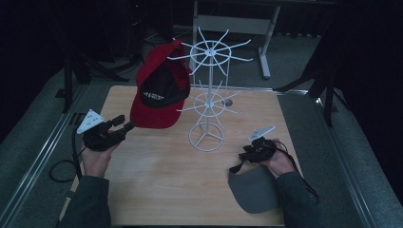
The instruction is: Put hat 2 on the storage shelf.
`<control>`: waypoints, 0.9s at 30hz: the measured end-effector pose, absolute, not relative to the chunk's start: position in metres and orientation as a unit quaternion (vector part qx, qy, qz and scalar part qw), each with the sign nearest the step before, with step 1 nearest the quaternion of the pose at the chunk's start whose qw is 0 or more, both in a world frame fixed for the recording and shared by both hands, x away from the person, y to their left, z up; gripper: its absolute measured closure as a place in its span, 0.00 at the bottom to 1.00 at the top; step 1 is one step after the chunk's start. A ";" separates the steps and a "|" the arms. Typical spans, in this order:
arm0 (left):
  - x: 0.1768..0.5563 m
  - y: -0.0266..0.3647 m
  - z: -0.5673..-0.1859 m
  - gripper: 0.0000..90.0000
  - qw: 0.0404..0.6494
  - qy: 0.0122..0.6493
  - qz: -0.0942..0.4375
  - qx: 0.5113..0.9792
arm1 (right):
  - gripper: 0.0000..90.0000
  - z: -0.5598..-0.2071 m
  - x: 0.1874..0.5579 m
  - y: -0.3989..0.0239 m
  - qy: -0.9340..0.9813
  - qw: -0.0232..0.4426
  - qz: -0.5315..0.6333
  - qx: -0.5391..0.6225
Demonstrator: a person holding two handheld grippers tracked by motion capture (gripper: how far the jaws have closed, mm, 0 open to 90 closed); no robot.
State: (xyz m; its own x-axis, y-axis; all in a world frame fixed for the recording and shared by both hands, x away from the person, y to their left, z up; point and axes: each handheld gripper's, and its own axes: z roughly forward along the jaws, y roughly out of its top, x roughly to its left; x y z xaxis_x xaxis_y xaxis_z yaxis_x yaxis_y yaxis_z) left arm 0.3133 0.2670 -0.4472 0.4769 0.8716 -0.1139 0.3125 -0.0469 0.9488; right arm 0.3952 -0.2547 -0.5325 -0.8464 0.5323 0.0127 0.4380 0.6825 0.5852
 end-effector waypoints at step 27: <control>0.313 0.267 -0.447 0.58 0.533 0.439 0.264 0.674 | 0.88 -0.483 0.386 -0.259 0.850 0.159 0.388 0.318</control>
State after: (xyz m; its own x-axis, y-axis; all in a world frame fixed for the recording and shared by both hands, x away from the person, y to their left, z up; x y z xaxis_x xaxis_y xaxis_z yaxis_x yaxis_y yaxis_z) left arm 0.3133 0.2671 -0.4471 0.4751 0.8727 -0.1124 0.3106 -0.0468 0.9494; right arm 0.3861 -0.2588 -0.4828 -0.7465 0.6649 -0.0239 0.4179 0.4965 0.7608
